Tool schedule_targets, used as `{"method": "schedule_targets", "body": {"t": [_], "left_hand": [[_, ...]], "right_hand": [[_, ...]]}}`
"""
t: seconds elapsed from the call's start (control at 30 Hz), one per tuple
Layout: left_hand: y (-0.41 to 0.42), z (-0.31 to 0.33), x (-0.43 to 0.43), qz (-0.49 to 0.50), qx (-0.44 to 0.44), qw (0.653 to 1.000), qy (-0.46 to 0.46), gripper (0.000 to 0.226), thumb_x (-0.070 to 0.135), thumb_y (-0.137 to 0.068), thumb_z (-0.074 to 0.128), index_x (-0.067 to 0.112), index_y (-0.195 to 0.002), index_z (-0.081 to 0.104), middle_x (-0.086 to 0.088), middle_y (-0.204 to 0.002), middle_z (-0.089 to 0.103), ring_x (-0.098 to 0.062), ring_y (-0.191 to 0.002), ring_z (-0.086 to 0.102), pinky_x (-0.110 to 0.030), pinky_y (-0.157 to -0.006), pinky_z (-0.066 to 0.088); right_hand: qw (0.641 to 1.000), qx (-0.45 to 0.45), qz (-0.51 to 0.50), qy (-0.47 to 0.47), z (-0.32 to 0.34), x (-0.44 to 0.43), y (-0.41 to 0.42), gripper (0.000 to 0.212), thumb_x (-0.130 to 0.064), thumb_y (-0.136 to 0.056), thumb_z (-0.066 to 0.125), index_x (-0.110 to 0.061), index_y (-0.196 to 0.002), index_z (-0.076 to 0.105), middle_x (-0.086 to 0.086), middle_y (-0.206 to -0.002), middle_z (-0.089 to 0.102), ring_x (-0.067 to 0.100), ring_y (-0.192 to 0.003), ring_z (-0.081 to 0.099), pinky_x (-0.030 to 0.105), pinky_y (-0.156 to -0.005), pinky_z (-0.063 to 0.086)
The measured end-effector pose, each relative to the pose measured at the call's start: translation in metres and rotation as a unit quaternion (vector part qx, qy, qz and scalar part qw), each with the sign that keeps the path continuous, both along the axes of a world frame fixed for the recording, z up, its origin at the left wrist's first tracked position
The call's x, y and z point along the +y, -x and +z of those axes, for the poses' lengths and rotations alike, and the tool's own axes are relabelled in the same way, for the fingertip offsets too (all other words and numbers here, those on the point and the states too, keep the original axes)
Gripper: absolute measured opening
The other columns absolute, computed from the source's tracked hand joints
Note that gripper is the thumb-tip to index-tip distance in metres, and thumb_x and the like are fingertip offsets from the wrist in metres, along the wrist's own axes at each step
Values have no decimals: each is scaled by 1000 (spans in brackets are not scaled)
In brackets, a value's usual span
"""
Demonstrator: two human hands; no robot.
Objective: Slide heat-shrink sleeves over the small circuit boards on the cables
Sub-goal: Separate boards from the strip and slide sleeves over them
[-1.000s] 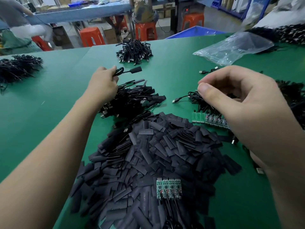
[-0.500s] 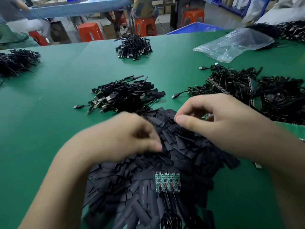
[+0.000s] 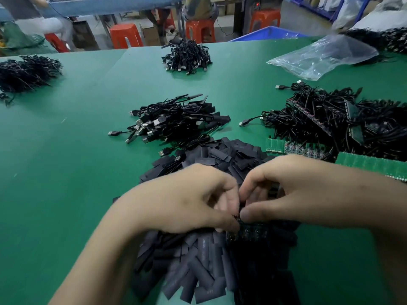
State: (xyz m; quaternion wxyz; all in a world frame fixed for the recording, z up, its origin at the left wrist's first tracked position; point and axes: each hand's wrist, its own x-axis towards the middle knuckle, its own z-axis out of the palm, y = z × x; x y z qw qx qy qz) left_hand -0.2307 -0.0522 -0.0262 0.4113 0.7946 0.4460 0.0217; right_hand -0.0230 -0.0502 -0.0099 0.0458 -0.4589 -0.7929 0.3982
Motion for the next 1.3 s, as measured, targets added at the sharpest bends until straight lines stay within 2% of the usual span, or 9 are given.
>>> {"method": "schedule_targets", "body": {"t": [0.1, 0.23, 0.37, 0.5, 0.7, 0.87, 1.13, 1.23, 1.3], "left_hand": [[10, 11, -2, 41, -158, 984, 63, 17, 7, -86, 80, 16, -84, 66, 0, -70, 69, -14, -64, 63, -24, -62, 52], [15, 21, -2, 95, -264, 957, 72, 10, 16, -81, 80, 15, -87, 72, -8, -72, 69, -19, -65, 63, -24, -65, 55], [12, 24, -3, 119, -270, 955, 36, 16, 24, -78, 84, 13, -87, 76, -4, -70, 70, -12, -64, 61, -21, -64, 50], [12, 25, -3, 149, -299, 942, 21, 18, 23, -71, 82, 8, -79, 77, -8, -67, 73, -9, -60, 63, -15, -62, 50], [8, 24, -2, 162, -367, 915, 48, 12, 15, -72, 75, 5, -78, 76, -6, -63, 72, -8, -55, 65, -15, -59, 52], [10, 24, -3, 125, -413, 897, 94, 7, 14, -69, 80, 13, -76, 80, -3, -63, 72, -7, -53, 65, -15, -57, 53], [32, 32, -3, 55, -459, 883, 84, 21, 39, -71, 87, 22, -79, 79, -2, -67, 69, -11, -54, 65, -20, -54, 55], [26, 28, -1, 73, -434, 895, 73, 15, 30, -70, 88, 20, -78, 79, -4, -66, 70, -11, -53, 66, -20, -54, 55], [19, 23, 1, 117, -398, 908, 57, 11, 18, -70, 89, 17, -77, 79, -2, -64, 71, -10, -54, 68, -21, -56, 57]], "right_hand": [[999, 19, 46, 4, 3, 0, 2, 25, -48, -82, 77, -24, -83, 73, -4, -72, 70, -2, -59, 58, 20, -57, 48], [992, 128, 17, 2, 10, 2, -1, 23, -42, -84, 77, -19, -80, 73, 0, -59, 60, 1, -47, 43, 18, -42, 33], [980, 194, -32, 40, 10, 1, -2, 27, -41, -79, 78, -15, -79, 74, 0, -58, 66, 7, -47, 56, 17, -45, 43], [964, 243, -78, 67, 10, 3, -1, 29, -42, -67, 83, -16, -78, 77, 11, -67, 73, 20, -52, 63, 37, -54, 56], [949, 303, -68, 54, 8, 3, -2, 17, -33, -74, 80, -16, -77, 75, 1, -64, 66, 11, -56, 50, 18, -51, 36], [929, 353, -30, 109, 10, 2, -2, 13, -31, -73, 79, -18, -77, 76, 5, -68, 69, 10, -56, 56, 18, -51, 47], [958, 170, 99, 207, 12, 1, -8, 12, -20, -88, 80, -25, -79, 72, 1, -73, 74, 12, -57, 66, 26, -54, 58], [983, 56, 82, 155, -4, 0, 0, 13, -26, -86, 82, -26, -86, 68, -2, -77, 74, 17, -59, 67, 32, -56, 60], [995, -2, 64, 70, -11, 2, 5, 19, -38, -81, 84, -37, -90, 67, -12, -77, 70, 7, -62, 67, 22, -59, 55]]}}
